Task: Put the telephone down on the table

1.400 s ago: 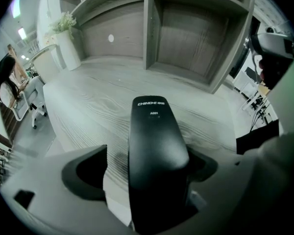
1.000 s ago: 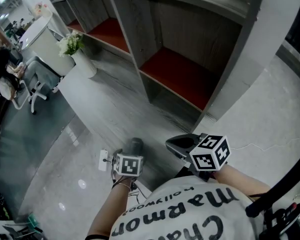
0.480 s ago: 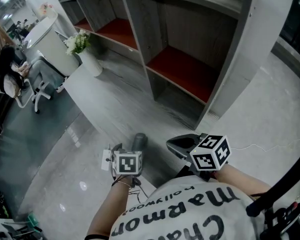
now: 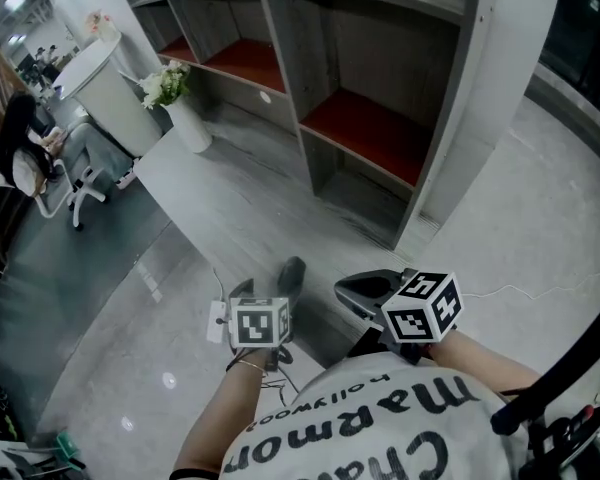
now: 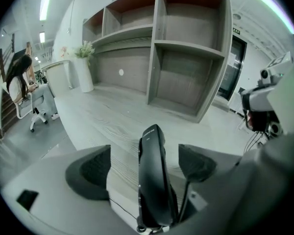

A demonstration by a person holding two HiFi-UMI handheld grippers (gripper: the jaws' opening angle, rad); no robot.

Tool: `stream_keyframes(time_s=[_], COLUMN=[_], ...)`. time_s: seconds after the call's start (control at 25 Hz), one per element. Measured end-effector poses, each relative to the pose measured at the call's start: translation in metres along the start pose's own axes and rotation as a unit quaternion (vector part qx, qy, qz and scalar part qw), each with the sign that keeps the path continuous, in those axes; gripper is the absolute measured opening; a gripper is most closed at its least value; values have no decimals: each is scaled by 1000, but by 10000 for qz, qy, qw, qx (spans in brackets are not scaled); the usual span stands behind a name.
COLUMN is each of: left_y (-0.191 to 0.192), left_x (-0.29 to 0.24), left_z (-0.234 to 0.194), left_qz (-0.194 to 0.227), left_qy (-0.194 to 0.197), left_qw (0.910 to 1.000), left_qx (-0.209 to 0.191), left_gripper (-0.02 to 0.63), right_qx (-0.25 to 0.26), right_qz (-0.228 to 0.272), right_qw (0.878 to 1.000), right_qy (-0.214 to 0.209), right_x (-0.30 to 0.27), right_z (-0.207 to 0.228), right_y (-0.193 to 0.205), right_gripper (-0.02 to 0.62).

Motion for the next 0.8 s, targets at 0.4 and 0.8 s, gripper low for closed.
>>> stream_keyframes(time_s=[0.4, 0.8], left_y=[-11, -31], left_x=[17, 57], left_z=[3, 18], left_qz=[404, 1153], left_qy=[158, -59], left_qw=[9990, 9926], left_qx=[93, 366], left_gripper=[431, 386], right_qx=[58, 307], right_qz=[110, 221], right_qw=[9997, 9993], right_qy=[229, -46], right_x=[14, 26], right_z=[-14, -10], right_y=[14, 1], right_gripper=[11, 12])
Point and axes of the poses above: the fingertips, and each gripper's own axes: x backward along the fingers, z to its right, y out of its underside, the point moved 2 cm from there along x, backward along the fingers, and after that the axes turned 1 degree about -y, right-handed, at the moved point
